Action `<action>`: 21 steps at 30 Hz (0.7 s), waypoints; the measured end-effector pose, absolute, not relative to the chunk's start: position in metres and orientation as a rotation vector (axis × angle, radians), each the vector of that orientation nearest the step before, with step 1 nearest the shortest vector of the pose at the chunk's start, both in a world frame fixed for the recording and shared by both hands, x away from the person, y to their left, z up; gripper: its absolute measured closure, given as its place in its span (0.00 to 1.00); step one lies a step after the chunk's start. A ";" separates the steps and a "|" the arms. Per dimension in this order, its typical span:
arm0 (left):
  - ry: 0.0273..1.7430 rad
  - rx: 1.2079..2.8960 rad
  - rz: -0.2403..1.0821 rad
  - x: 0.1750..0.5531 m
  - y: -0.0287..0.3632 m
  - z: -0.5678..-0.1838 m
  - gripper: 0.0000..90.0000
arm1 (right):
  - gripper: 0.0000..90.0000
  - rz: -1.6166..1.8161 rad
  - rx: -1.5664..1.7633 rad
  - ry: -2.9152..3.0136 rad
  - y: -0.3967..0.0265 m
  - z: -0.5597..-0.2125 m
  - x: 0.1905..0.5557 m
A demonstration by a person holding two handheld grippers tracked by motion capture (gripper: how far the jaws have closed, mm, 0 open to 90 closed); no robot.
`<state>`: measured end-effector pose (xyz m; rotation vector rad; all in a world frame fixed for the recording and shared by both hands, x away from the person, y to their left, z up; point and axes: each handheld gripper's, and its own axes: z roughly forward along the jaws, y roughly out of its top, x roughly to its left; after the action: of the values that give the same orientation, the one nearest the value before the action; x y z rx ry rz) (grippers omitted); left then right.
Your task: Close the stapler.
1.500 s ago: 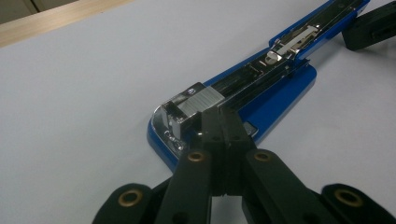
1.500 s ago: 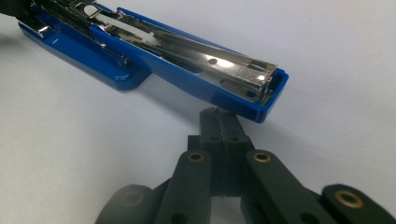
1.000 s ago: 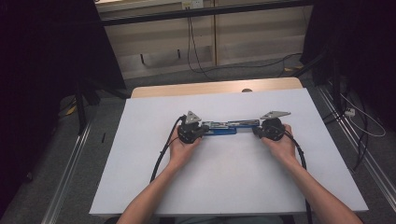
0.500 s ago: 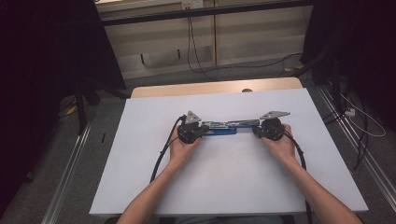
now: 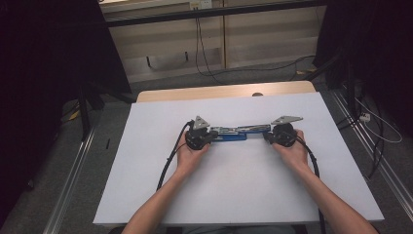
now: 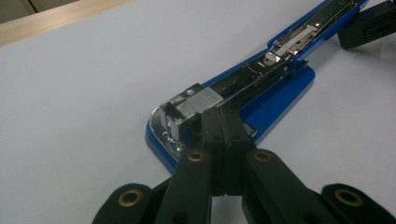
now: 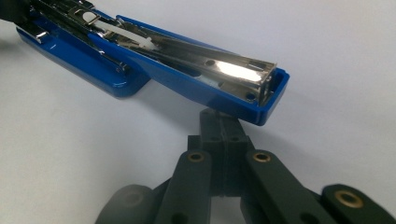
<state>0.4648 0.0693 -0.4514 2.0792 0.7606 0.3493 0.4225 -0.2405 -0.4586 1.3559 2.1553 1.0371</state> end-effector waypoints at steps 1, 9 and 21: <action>0.761 2.079 0.349 0.465 0.069 -0.451 1.00 | 1.00 1.039 1.356 2.154 -0.240 -0.459 0.422; 0.763 2.075 0.347 0.464 0.069 -0.452 1.00 | 1.00 1.068 1.340 2.146 -0.239 -0.458 0.422; 0.756 2.076 0.361 0.464 0.069 -0.452 1.00 | 1.00 1.099 1.320 2.133 -0.237 -0.457 0.423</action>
<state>0.4639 0.0689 -0.4518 2.0764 0.7562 0.3607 0.4225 -0.2367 -0.4571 1.3203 2.1334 1.0993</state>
